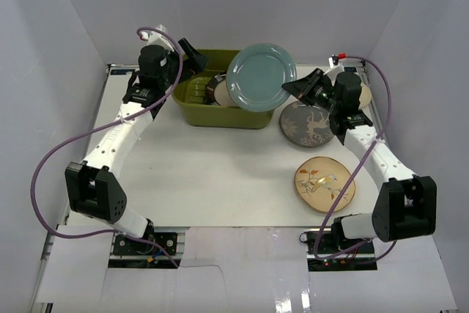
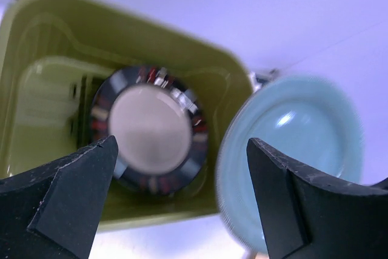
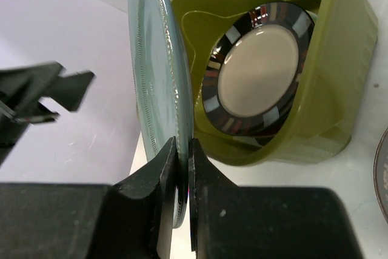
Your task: Place the plates into the plastic bin on the countertop
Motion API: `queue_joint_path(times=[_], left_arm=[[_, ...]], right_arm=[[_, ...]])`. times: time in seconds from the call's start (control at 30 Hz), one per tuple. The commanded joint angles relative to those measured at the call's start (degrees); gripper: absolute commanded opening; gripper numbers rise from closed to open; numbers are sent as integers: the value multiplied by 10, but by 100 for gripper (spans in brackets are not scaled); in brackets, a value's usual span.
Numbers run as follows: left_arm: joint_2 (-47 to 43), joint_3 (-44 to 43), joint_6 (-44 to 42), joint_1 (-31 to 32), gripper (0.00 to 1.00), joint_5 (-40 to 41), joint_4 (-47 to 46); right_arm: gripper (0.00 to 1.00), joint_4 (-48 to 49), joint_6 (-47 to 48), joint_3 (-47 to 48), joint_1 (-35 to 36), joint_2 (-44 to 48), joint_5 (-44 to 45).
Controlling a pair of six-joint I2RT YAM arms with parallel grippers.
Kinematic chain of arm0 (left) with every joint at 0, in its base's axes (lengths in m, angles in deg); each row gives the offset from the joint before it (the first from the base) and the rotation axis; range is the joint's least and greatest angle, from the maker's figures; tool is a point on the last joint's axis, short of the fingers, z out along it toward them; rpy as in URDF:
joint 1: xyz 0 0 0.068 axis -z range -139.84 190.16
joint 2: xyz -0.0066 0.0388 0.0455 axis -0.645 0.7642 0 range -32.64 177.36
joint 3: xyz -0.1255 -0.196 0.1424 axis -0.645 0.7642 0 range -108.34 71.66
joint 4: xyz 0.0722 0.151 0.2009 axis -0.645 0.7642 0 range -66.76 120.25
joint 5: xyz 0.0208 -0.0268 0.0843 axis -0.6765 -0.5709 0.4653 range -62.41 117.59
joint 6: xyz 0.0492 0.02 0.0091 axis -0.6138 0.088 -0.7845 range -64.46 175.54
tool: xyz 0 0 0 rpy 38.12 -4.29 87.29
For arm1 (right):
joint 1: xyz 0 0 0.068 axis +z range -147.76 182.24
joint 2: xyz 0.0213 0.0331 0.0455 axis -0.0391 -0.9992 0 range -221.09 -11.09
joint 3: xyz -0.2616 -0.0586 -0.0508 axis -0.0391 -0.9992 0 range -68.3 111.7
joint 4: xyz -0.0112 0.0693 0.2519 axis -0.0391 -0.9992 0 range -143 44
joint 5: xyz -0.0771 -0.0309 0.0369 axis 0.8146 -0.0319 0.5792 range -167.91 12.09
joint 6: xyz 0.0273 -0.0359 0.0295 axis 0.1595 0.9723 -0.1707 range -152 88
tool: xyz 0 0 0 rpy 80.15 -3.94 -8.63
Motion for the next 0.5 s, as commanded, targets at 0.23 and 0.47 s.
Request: queue_joint_path(times=[0.23,0.47], left_arm=[[-196,160,-35,11,98,-126,-11],[-378,286,-105,12,98,-226,38]], right_arm=[[8,46,40,164,46,-90,25],[8,25,62,256,69,-191,43]])
